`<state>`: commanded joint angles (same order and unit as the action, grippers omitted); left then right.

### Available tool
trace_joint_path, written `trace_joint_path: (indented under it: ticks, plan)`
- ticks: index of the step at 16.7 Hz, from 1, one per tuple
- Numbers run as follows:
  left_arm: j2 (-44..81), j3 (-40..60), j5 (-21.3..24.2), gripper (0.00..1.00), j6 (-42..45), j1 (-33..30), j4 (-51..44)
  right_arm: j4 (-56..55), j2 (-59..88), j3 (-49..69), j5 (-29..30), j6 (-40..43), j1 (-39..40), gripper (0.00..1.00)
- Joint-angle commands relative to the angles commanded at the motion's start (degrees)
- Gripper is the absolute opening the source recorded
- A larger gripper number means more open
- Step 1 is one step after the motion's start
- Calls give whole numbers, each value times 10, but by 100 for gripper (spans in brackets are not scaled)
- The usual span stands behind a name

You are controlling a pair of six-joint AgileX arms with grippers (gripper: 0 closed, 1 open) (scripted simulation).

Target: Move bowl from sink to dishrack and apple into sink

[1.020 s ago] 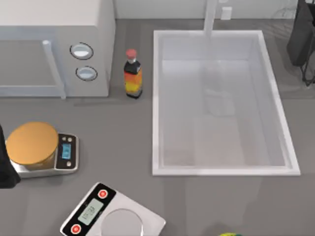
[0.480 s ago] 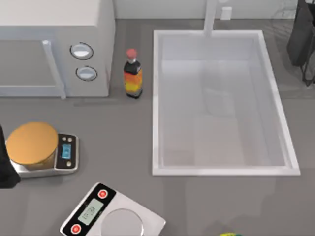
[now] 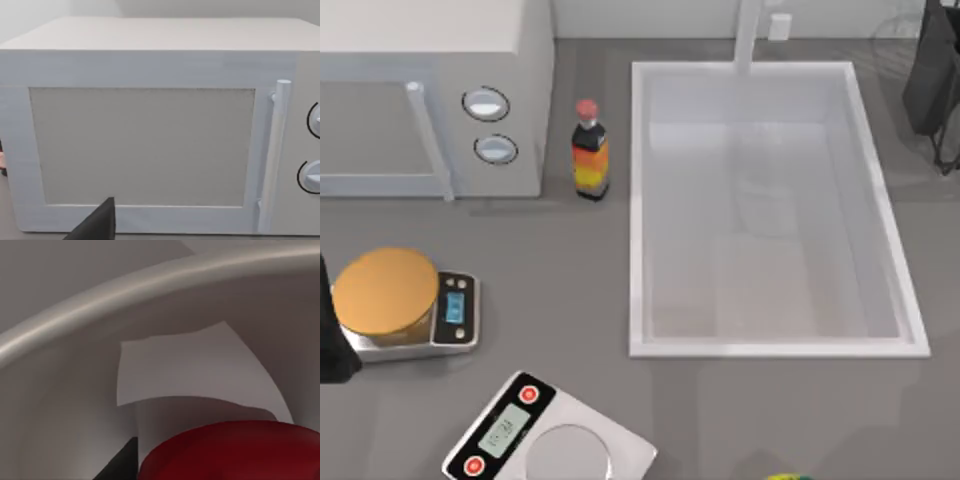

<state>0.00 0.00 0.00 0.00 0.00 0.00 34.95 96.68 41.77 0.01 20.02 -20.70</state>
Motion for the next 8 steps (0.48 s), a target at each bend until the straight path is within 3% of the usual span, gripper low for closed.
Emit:
trace_joint_path:
  ticks: [5,8]
  plan:
    - [0,0,0,100,0,0,0,-11,6,-7,0,0,0,100]
    - [0,0,0,100,0,0,0,-11,6,-7,0,0,0,77]
